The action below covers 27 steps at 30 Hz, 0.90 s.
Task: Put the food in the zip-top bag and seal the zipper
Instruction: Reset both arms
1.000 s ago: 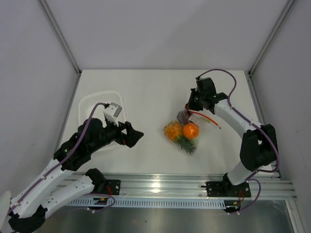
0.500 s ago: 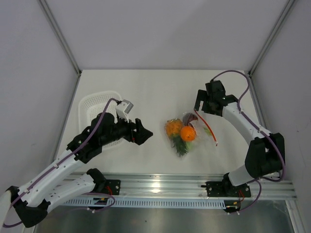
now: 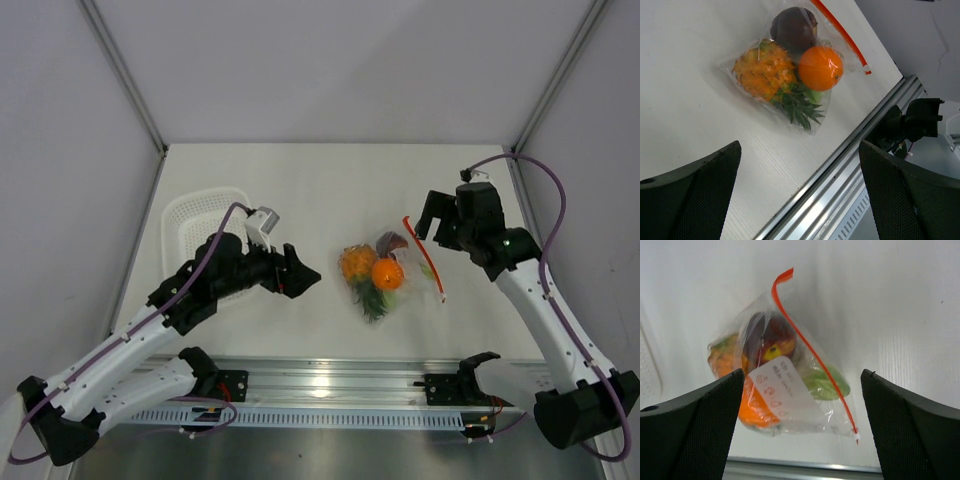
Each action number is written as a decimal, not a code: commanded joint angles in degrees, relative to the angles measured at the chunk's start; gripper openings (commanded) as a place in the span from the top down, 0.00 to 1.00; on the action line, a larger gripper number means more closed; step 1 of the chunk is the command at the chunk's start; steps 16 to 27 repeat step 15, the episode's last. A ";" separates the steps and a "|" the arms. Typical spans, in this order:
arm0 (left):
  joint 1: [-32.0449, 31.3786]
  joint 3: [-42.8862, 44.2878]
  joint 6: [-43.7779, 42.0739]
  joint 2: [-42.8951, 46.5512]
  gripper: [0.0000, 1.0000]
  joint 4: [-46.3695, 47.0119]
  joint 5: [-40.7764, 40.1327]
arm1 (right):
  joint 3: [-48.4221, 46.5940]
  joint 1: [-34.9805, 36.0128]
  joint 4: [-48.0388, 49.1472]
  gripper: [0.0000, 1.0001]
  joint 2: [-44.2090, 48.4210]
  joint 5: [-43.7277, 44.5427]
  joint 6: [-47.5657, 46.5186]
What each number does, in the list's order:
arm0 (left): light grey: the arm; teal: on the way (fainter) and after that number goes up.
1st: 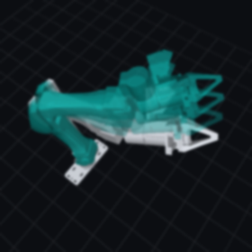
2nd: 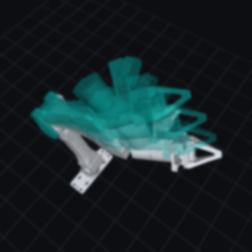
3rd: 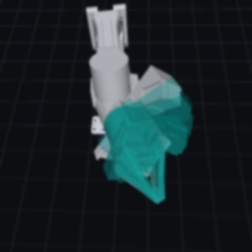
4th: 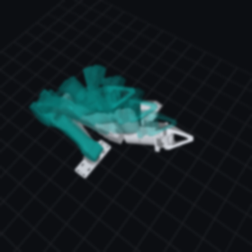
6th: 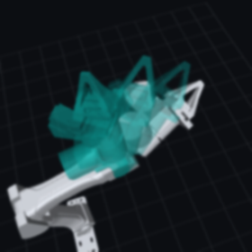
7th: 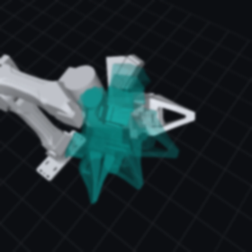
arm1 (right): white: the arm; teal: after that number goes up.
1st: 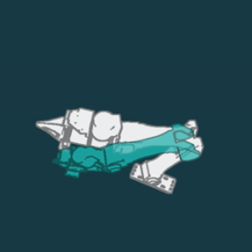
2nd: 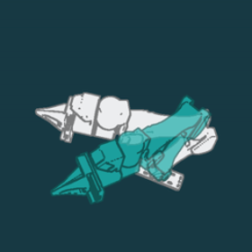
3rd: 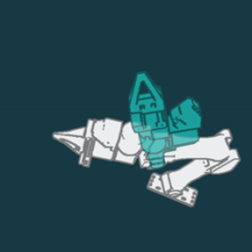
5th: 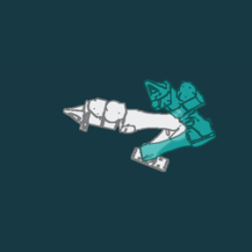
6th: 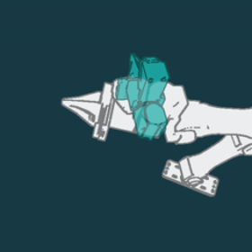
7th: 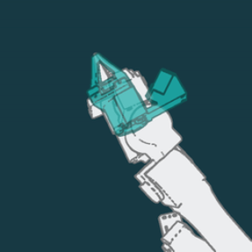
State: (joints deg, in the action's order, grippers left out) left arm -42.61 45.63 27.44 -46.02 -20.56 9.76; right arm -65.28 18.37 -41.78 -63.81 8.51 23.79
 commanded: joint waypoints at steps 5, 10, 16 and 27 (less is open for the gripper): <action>-0.02 -1.94 2.70 0.05 0.01 4.12 2.11 | 4.36 5.18 -6.73 0.01 6.85 -2.09 4.94; -0.10 -3.96 4.55 0.49 0.00 6.22 3.07 | 8.93 6.68 -7.18 0.00 10.46 -2.09 5.74; -0.02 -6.59 6.22 1.10 0.01 7.98 4.13 | 13.50 6.85 -2.61 0.01 18.70 -4.81 4.60; -0.02 -6.59 6.22 1.10 0.01 7.98 4.13 | 13.50 6.85 -2.61 0.01 18.70 -4.81 4.60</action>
